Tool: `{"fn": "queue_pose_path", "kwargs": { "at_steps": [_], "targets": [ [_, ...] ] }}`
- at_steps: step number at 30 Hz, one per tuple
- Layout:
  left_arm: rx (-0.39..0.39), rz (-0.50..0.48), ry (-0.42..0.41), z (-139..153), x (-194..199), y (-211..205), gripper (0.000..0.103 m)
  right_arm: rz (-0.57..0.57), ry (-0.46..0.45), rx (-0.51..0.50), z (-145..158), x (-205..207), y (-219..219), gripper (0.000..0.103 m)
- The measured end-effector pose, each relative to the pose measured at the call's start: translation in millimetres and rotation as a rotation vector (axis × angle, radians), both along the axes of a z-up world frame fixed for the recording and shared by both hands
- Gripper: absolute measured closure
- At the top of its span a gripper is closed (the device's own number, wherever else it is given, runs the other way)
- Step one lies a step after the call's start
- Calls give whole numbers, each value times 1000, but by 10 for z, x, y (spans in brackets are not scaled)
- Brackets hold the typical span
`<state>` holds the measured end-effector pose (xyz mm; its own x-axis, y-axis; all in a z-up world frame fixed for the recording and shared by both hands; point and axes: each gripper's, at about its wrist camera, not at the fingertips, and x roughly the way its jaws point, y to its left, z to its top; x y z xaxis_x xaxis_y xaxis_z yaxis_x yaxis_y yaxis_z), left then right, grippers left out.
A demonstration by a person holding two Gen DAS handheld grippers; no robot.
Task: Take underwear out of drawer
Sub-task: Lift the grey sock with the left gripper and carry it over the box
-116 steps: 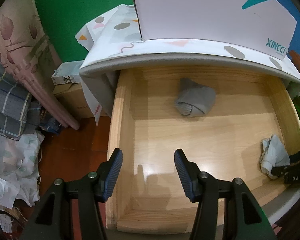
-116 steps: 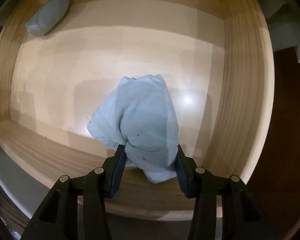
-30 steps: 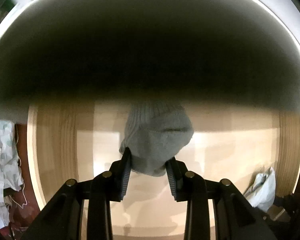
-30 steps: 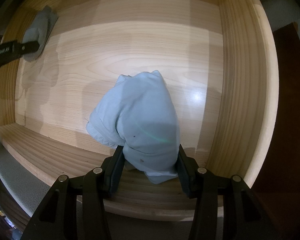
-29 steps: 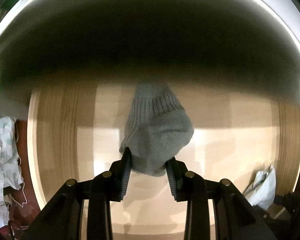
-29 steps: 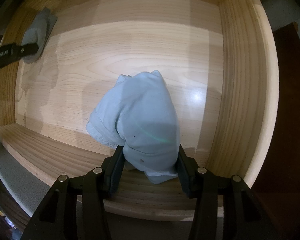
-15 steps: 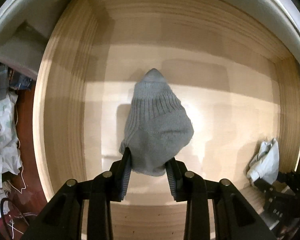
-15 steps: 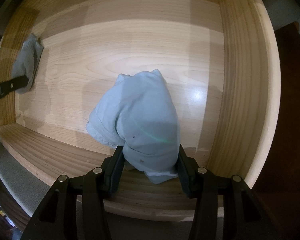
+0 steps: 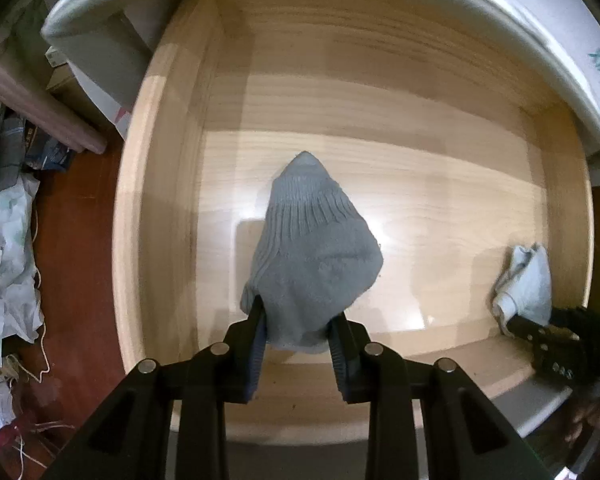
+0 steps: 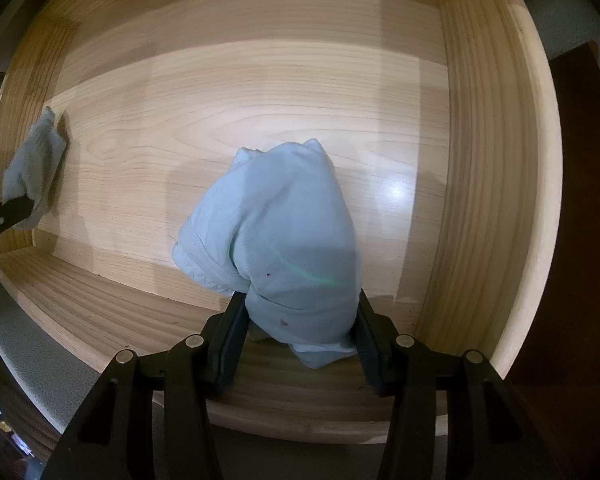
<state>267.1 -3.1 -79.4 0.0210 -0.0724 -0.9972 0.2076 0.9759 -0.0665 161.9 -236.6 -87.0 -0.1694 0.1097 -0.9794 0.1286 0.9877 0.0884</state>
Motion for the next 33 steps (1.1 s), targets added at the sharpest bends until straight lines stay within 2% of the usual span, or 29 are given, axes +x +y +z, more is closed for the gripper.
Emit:
{"fn": "queue_pose_path", "kwargs": {
  "at_steps": [3, 8, 11, 13, 15, 17, 20, 28, 33],
  "targets": [
    [-10, -14, -23, 159, -57, 65, 75, 0, 0, 0, -1, -3, 0, 57],
    [-26, -31, -82, 218, -219, 53, 75, -1, 0, 2, -9, -31, 13, 57],
    [-38, -52, -127, 403, -335, 140, 75, -1, 0, 2, -10, -33, 13, 57],
    [-36, -72, -161, 658, -527, 251, 75, -1, 0, 2, -10, -33, 11, 57],
    [-50, -83, -193, 934, -892, 275, 75, -1, 0, 4, -14, -39, 14, 57],
    [-61, -93, -221, 1162, -1007, 334, 75, -1, -1, 4, -13, -51, 21, 57],
    [-76, -99, -276, 1491, -1036, 397, 75, -1, -1, 4, -13, -53, 21, 57],
    [-139, -97, -464, 2617, -982, 509, 75, -2, 0, 5, -15, -54, 19, 57],
    [-142, -94, -557, 3059, -792, 396, 75, -1, -1, 5, -15, -54, 17, 57]
  ]
}}
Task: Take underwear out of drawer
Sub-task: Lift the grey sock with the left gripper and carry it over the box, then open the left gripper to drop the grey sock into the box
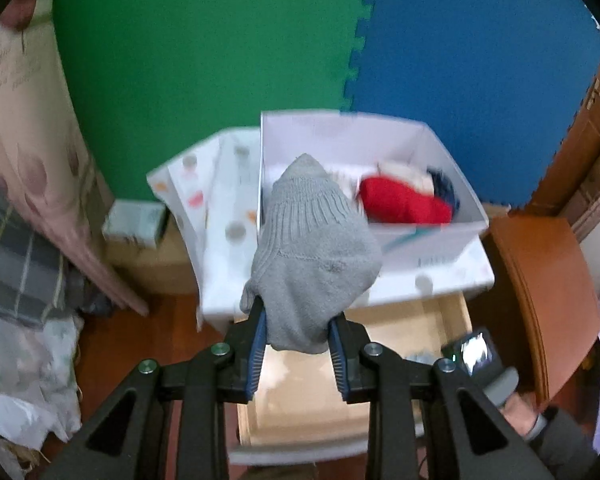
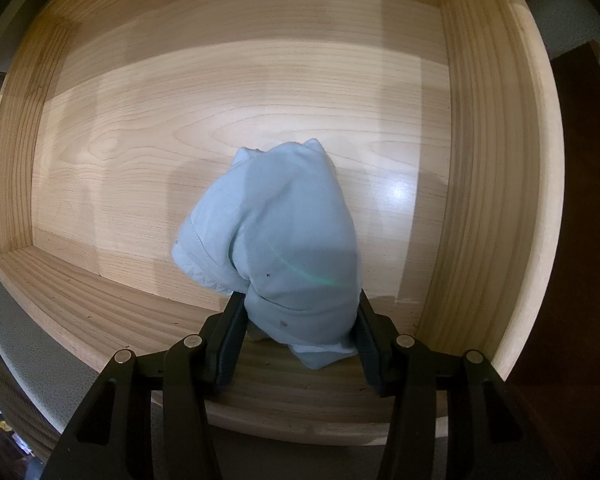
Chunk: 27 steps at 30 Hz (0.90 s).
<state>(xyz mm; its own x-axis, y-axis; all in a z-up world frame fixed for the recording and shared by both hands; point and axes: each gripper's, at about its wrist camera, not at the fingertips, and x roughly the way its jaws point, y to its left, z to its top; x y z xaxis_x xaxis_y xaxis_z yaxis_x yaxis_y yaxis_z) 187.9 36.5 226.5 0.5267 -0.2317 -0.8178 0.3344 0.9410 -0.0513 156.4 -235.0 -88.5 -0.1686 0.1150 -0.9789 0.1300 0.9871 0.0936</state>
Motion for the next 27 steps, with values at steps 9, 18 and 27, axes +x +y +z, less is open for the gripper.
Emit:
{"fn": "queue_pose_path", "kwargs": {
  "at_steps": [9, 18, 27],
  "targets": [
    [10, 29, -20, 5, 651, -431, 75, -1, 0, 1, -14, -10, 2, 57],
    [24, 62, 59, -443, 1167, -670, 75, -1, -1, 2, -15, -26, 6, 57],
    [77, 105, 139, -987, 1367, -676, 74, -1, -1, 3, -16, -33, 5, 57]
  ]
}}
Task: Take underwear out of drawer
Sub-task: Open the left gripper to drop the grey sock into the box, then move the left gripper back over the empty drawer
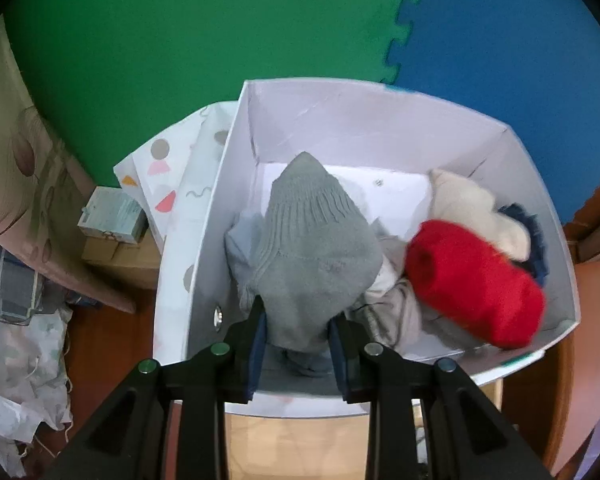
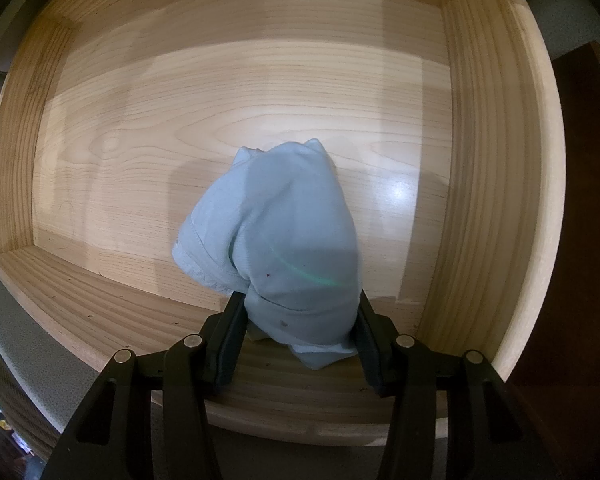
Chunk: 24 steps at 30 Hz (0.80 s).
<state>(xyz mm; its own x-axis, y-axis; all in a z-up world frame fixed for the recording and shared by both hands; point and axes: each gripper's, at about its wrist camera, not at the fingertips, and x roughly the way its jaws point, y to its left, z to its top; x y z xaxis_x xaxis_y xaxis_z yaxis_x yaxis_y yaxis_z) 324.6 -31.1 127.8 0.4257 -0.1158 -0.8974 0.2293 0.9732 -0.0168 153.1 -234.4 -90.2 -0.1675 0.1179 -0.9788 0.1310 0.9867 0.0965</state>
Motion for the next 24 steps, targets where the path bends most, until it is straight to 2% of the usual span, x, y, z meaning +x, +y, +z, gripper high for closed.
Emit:
{"fn": "queue_pose_path", "kwargs": {
  "at_steps": [5, 13, 20, 24],
  "targets": [
    [-4, -7, 10, -26, 15, 17, 72, 0, 4, 3, -4, -13, 8, 57],
    [43, -36, -28, 15, -88, -44, 63, 1, 6, 4, -12, -26, 11, 57],
    [48, -57, -85, 190, -239, -21, 62, 2, 6, 6, -13, -26, 4, 57],
    [27, -79, -95, 292, -346, 3, 54, 2, 7, 8, -22, -8, -11, 56]
  ]
}}
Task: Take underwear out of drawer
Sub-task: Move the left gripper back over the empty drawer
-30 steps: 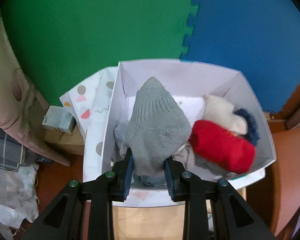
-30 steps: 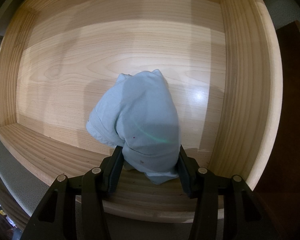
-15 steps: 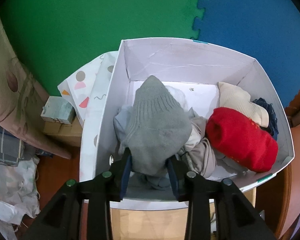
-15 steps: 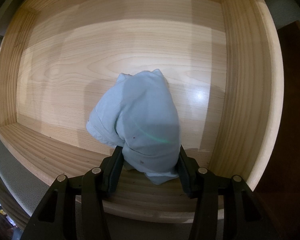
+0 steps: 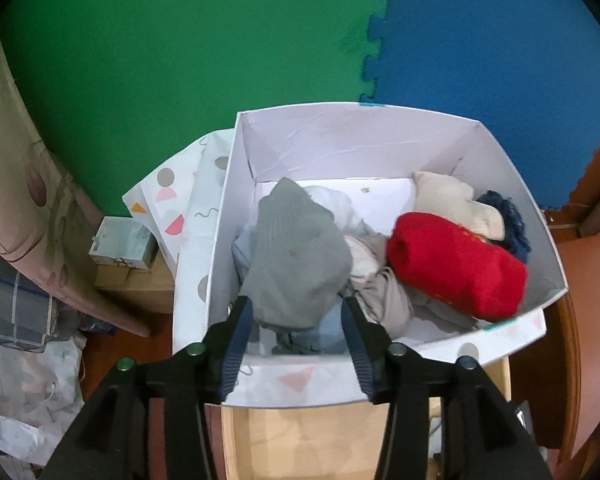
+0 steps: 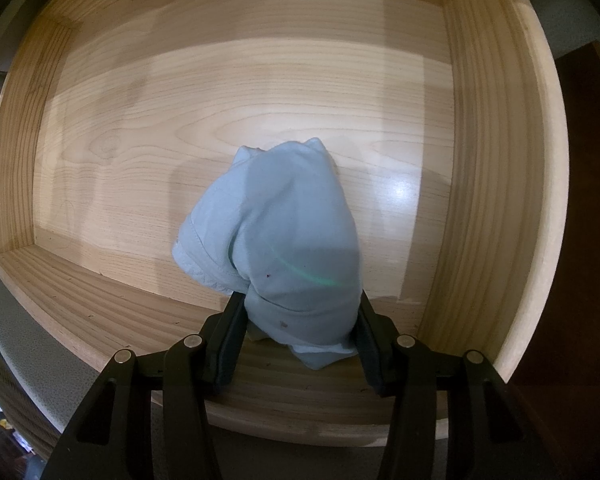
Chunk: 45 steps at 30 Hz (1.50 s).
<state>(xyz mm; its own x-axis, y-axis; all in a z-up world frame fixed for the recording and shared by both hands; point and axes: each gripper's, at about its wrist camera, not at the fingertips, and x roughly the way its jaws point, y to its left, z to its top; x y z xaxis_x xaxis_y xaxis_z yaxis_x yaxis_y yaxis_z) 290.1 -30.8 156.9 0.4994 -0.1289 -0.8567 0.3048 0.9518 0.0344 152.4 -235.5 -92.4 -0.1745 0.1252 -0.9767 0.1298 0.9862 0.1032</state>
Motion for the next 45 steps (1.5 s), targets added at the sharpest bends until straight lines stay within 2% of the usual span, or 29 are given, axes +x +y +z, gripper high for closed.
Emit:
{"fn": "queue_pose_path", "kwargs": {
  "at_steps": [8, 18, 25, 32, 45],
  "targets": [
    [15, -30, -63, 172, -373, 51, 53, 1, 1, 1, -8, -7, -3, 56],
    [34, -20, -73, 35, -941, 235, 53, 0, 17, 5, -45, 6, 11, 55],
    [57, -1, -76, -272, -1320, 312, 53, 0, 22, 7, -63, 4, 36, 55],
    [72, -15, -62, -623, -1524, 332, 53, 0, 23, 7, -59, 9, 15, 55],
    [83, 36, -16, -1246, -1557, 524, 53, 0, 25, 9, -105, 58, 11, 55]
  ]
}}
